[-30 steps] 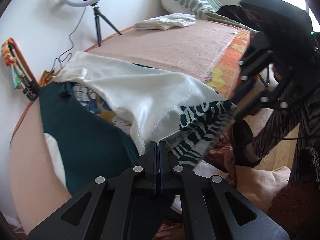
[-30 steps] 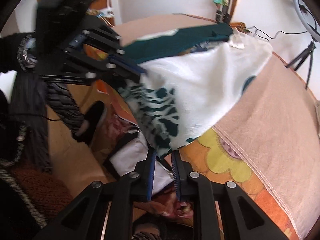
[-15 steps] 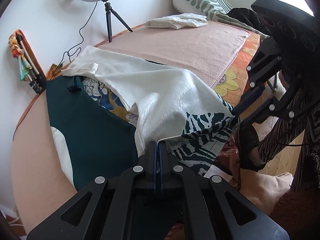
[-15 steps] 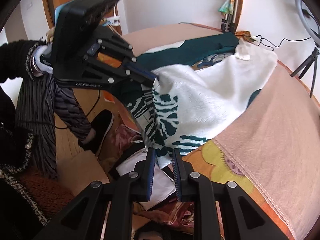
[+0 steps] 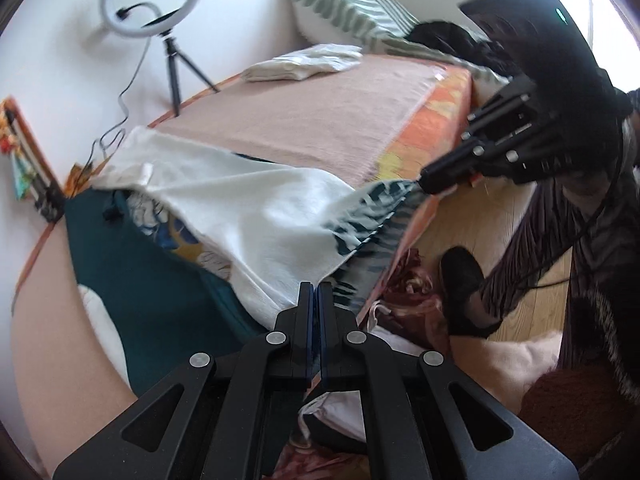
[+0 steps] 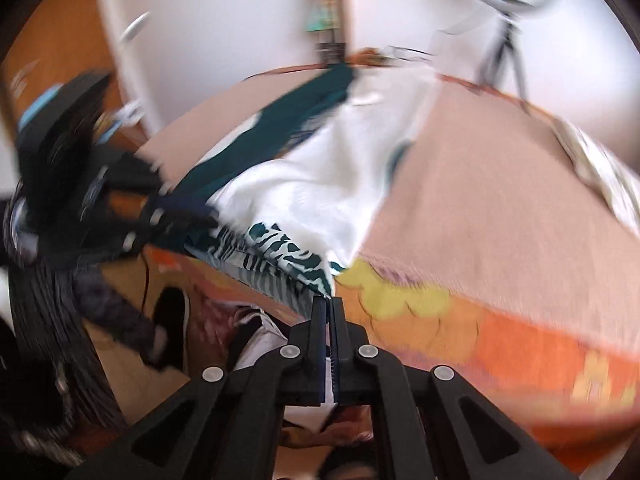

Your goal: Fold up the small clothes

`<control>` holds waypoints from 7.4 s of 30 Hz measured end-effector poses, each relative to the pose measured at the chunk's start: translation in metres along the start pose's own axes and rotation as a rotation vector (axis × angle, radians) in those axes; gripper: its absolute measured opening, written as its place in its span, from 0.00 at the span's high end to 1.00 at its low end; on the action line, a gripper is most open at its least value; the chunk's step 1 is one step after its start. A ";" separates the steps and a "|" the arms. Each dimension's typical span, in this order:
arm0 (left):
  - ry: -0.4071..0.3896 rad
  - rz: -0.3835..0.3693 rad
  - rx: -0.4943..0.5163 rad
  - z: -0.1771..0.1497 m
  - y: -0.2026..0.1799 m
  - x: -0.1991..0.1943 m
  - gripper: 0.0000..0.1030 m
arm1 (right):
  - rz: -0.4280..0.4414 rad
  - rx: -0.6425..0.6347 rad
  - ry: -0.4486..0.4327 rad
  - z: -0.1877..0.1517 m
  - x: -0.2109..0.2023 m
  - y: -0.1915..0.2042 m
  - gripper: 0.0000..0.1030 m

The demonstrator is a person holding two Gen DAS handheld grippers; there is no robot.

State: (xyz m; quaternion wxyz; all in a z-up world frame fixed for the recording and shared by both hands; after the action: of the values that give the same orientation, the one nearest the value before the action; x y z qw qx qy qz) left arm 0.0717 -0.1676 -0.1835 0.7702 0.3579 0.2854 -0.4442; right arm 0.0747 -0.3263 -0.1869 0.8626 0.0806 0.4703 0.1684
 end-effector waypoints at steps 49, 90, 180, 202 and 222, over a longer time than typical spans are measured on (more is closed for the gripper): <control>0.006 -0.239 -0.826 -0.121 0.050 -0.052 0.85 | 0.368 0.156 0.319 0.015 0.022 -0.009 0.45; -0.171 -0.154 -0.877 -0.080 0.210 -0.044 1.00 | 0.459 0.407 0.137 0.178 0.049 -0.036 1.00; -0.036 0.111 -0.701 -0.089 0.238 -0.029 0.76 | 0.071 -0.020 0.046 0.189 0.052 -0.012 0.60; -0.138 0.053 -1.023 -0.106 0.435 0.052 0.42 | 0.168 0.164 -0.010 0.385 0.154 -0.098 0.35; -0.107 0.000 -1.010 -0.102 0.471 0.156 0.97 | 0.277 0.243 0.093 0.431 0.283 -0.111 0.93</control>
State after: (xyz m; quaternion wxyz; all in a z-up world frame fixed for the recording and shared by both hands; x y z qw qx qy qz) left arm 0.5468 0.0041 -0.2208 0.8607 -0.0826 0.4246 -0.2686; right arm 0.6019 -0.3180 -0.2067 0.7924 0.2404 0.5109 0.2308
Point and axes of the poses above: each gripper's, at about its wrist camera, not at the fingertips, and x roughly the way its jaws point, y to its left, z to its top, the point moved 6 cm from there along x, roughly the way its jaws point, and after that the axes turned 12 degrees about x, right-handed, at the moved point
